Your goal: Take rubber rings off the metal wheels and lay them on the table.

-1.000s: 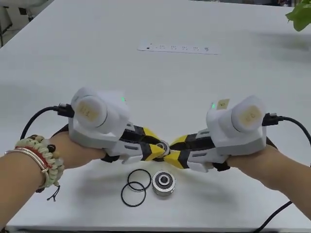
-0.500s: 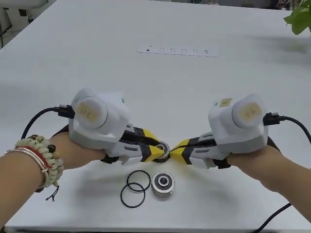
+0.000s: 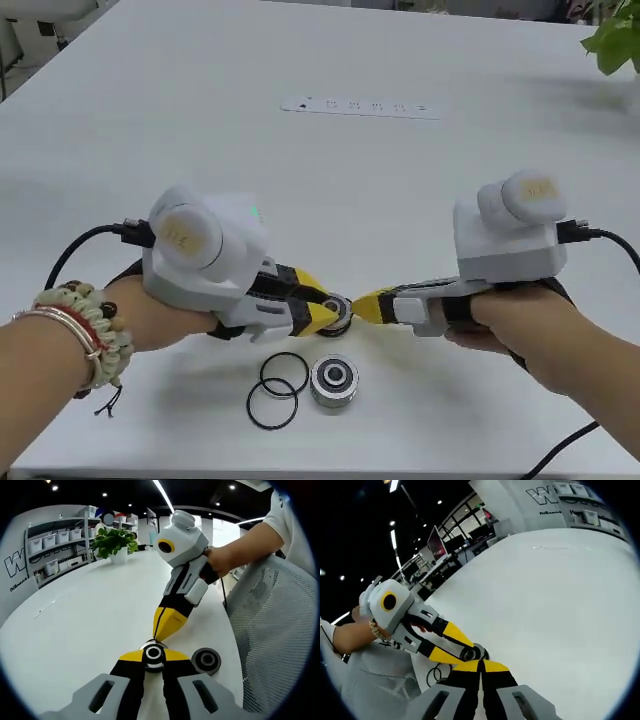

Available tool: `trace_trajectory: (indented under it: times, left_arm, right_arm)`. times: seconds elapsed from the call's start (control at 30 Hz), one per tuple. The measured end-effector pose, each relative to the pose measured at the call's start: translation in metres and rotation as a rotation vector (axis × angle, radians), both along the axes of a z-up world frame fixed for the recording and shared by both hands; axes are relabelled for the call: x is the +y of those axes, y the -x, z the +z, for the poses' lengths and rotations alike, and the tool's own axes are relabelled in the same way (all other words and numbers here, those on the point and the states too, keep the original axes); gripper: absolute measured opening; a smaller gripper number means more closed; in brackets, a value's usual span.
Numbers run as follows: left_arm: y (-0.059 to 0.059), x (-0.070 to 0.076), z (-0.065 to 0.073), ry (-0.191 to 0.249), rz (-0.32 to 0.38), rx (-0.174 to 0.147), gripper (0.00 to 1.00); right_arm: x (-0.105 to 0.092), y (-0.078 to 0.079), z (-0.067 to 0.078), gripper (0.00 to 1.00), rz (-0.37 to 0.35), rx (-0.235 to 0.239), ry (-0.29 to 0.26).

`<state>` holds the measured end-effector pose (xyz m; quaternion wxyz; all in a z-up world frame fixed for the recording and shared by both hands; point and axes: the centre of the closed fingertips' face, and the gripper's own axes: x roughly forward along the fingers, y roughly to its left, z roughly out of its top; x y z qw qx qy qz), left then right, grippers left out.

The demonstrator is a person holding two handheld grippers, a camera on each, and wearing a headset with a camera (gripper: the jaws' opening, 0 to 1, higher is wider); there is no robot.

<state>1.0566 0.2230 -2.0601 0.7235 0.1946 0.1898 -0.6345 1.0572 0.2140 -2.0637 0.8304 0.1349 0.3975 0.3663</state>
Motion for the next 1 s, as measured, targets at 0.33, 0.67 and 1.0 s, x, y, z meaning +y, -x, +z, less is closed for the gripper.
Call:
trace_trajectory:
  times: [0.33, 0.67, 1.0]
  left_arm:
    - [0.0, 0.0, 0.0, -0.003, -0.01, -0.003, 0.07]
    - [0.001, -0.001, 0.0, 0.0, -0.016, -0.005, 0.07]
    - [0.001, -0.002, 0.0, 0.008, -0.021, -0.001, 0.07]
  right_arm:
    - [0.007, 0.006, 0.006, 0.0, 0.03, -0.037, 0.046]
    - [0.008, 0.007, 0.008, 0.0, 0.06, -0.065, 0.052]
    - [0.01, 0.005, 0.008, 0.0, 0.091, -0.091, 0.067]
